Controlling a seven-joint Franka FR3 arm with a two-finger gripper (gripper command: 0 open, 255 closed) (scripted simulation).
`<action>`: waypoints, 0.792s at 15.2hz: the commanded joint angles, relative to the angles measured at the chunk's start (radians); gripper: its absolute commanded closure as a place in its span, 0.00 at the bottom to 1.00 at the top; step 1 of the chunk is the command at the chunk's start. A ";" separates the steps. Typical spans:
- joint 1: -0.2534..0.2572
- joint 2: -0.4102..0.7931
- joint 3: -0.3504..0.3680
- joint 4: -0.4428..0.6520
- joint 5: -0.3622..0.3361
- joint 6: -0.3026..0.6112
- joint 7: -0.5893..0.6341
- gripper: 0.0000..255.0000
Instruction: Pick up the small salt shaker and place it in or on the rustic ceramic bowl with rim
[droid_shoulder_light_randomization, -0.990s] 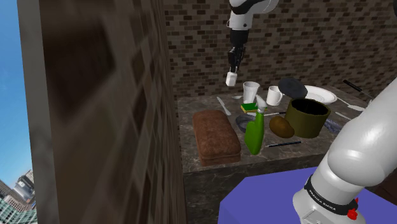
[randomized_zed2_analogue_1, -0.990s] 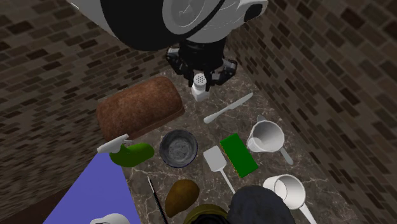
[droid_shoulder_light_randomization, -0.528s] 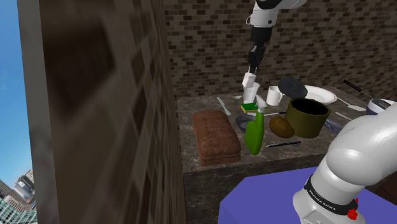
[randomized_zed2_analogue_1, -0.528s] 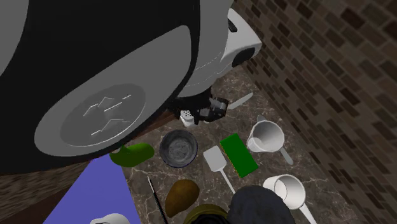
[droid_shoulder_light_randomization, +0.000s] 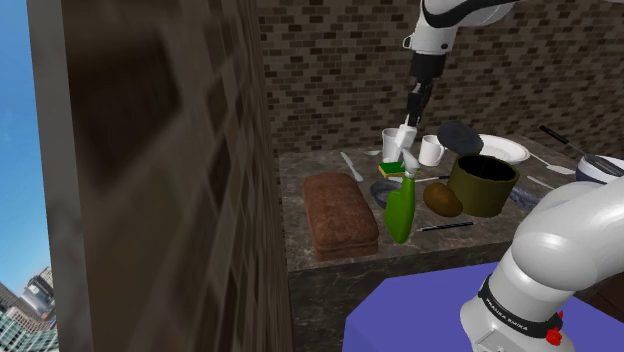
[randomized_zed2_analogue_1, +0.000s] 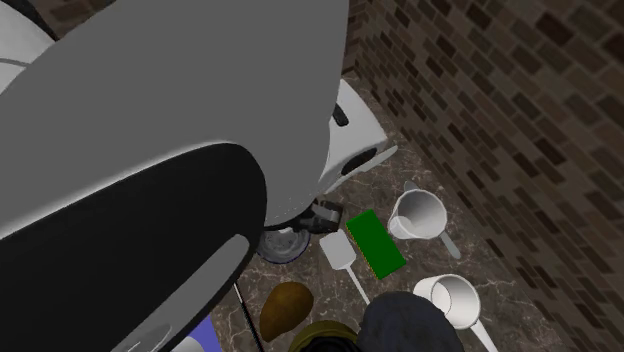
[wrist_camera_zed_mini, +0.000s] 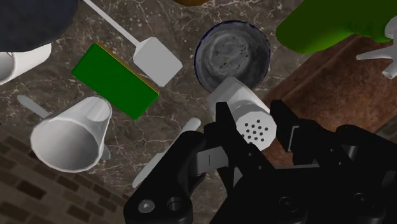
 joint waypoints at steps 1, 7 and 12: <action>-0.001 -0.002 -0.002 -0.030 -0.002 0.027 0.000 1.00; -0.003 -0.001 -0.008 -0.109 -0.006 0.108 0.000 1.00; -0.005 0.007 -0.014 -0.170 -0.010 0.178 -0.001 1.00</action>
